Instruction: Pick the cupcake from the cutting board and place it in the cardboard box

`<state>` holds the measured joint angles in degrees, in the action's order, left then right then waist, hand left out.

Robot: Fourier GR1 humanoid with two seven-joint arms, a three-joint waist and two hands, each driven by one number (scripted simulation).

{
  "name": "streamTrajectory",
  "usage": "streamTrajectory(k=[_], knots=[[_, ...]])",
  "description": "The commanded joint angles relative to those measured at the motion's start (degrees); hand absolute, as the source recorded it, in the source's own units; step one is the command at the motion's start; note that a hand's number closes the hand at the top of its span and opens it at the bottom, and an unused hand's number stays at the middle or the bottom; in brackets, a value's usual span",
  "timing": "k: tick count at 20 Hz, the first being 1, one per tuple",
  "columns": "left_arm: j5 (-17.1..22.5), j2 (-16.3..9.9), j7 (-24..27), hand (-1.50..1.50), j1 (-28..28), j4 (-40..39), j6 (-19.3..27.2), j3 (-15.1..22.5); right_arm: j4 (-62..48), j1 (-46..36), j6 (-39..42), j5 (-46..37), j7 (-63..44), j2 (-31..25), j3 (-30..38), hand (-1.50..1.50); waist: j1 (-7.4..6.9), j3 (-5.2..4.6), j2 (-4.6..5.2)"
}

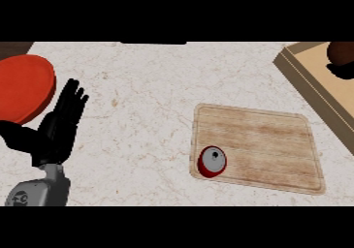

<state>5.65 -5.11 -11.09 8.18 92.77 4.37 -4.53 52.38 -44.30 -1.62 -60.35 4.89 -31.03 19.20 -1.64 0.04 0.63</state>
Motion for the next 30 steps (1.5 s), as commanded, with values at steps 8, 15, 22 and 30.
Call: streamTrajectory(k=[8,15,22,30], knots=[[-0.98,0.42,-1.9,0.0,0.16,2.01,0.35,1.73,-28.18,-6.45,2.9,-6.57,4.31,-6.67,-1.9,-1.5,-1.59,0.13,0.51],[-0.36,0.37,-1.12,0.0,-0.78,2.17,0.05,1.09,-24.91,-6.88,-11.41,4.86,17.68,-4.84,8.44,-1.5,-1.06,0.29,0.41],[0.89,-0.78,-2.4,0.0,0.1,2.31,-0.29,-0.59,-29.16,-10.9,-4.36,18.63,22.75,-5.48,19.67,-1.5,0.19,0.14,-0.07],[0.25,-1.32,-2.55,0.0,-1.23,3.27,-0.47,-0.37,-34.91,-12.57,5.56,31.35,20.89,-8.21,30.59,-1.5,0.02,0.1,-0.1]])
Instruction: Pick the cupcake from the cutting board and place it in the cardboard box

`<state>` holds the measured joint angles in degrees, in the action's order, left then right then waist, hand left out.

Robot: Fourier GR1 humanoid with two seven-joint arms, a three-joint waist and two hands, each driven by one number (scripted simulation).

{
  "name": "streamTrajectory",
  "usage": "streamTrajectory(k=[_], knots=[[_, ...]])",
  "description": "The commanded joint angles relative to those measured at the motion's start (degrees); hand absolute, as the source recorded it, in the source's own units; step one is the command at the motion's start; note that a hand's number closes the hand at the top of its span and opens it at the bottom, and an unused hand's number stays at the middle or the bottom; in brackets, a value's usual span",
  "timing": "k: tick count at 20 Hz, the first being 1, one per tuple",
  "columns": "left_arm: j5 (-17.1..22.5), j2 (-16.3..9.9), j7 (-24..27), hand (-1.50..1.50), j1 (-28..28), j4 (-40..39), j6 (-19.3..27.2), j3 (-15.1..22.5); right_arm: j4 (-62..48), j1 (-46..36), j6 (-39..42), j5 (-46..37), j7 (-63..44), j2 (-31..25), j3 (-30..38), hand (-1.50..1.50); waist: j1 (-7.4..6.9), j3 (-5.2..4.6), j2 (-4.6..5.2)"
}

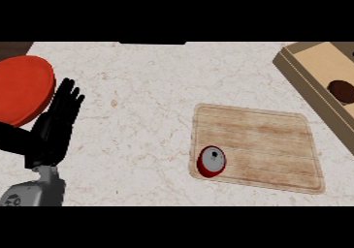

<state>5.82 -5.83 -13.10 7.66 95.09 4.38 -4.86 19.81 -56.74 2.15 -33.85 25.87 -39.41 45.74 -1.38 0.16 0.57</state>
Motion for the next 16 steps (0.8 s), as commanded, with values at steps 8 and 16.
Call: streamTrajectory(k=[8,16], knots=[[0.17,0.33,1.06,0.0,-1.1,1.28,-0.62,0.45,-5.27,5.39,4.2,9.95,7.14,-6.13,8.22,-1.5,-0.9,0.05,0.39],[-0.83,0.76,-0.61,0.0,2.46,-1.31,1.34,0.17,-7.23,9.67,10.09,12.89,9.6,-10.84,9.35,-1.5,-0.55,0.08,0.39]])
